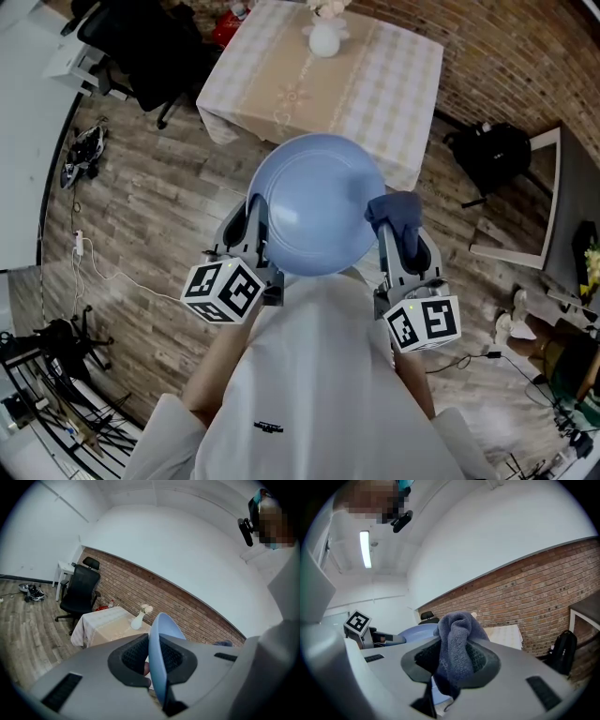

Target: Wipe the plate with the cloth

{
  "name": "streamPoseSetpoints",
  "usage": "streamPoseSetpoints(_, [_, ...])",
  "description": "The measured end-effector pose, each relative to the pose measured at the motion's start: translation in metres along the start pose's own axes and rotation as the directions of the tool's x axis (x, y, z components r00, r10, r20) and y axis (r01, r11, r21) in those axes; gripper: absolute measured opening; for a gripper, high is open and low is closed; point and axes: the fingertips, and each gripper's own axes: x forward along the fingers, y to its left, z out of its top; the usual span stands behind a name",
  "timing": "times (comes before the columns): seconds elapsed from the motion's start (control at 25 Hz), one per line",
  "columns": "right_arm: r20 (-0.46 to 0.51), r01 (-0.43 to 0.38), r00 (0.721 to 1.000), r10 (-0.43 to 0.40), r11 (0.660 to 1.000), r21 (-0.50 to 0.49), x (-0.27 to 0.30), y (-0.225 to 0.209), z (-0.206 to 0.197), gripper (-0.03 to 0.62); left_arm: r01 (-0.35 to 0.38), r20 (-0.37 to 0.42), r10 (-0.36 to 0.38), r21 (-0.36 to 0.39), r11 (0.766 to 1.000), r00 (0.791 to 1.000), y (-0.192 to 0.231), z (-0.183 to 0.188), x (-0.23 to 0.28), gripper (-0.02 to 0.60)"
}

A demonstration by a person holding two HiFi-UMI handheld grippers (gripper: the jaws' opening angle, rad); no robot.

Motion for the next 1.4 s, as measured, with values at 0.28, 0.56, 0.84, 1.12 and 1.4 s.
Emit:
streamPoseSetpoints(0.28, [-0.001,-0.015,1.000,0.015,1.000,0.013,0.016,0.001,0.003,0.120,-0.016,0.014,0.016,-0.021,1.000,1.000,0.010,0.007,0.010,0.035])
streamPoseSetpoints(0.56, [-0.015,-0.007,1.000,0.008,1.000,0.013,0.059,-0.010,0.013,0.120,-0.006,-0.004,0.006,-0.035,0.999,1.000,0.024,0.023,0.053,0.035])
streamPoseSetpoints(0.84, [-0.034,0.022,0.999,-0.021,0.999,0.037,0.149,-0.028,0.031,0.120,0.000,-0.036,-0.001,-0.043,0.999,0.999,0.055,0.066,0.134,0.036])
streamPoseSetpoints(1.12, [-0.031,0.072,0.997,-0.070,0.995,0.068,0.267,-0.042,0.062,0.120,0.029,-0.093,-0.032,-0.028,0.999,0.995,0.096,0.130,0.235,0.037])
streamPoseSetpoints(1.4, [-0.037,0.108,0.994,-0.105,0.991,0.075,0.380,-0.022,0.086,0.120,0.083,-0.121,-0.087,-0.038,0.996,0.989,0.146,0.197,0.314,0.037])
